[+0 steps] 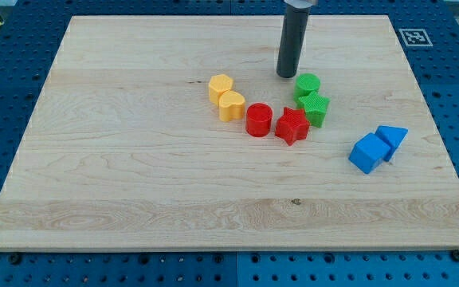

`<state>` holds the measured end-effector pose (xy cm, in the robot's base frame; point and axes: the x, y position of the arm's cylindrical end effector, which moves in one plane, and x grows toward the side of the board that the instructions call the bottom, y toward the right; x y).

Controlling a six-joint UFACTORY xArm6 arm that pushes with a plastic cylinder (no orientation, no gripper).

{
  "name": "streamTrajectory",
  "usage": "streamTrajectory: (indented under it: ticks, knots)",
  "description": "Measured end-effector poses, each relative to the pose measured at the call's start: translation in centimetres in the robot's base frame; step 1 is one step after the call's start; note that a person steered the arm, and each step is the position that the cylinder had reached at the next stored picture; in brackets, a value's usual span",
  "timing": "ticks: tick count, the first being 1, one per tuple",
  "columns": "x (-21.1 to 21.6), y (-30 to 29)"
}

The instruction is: Slightly move the yellow blocks towards the right

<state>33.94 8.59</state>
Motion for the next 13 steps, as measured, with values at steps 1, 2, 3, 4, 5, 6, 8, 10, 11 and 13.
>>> streamTrajectory:
  ticks: [1, 2, 3, 4, 5, 6, 8, 10, 11, 13]
  knots:
    - [0.0, 0.0]
    - [-0.1, -1.5]
    - [-0.2, -7.5]
    - [-1.2, -12.3]
    - [-0.1, -14.1]
    - [1.7, -14.0]
    - [3.5, -13.3]
    - [4.0, -11.8]
    - [4.1, -15.1]
    - [8.2, -16.0]
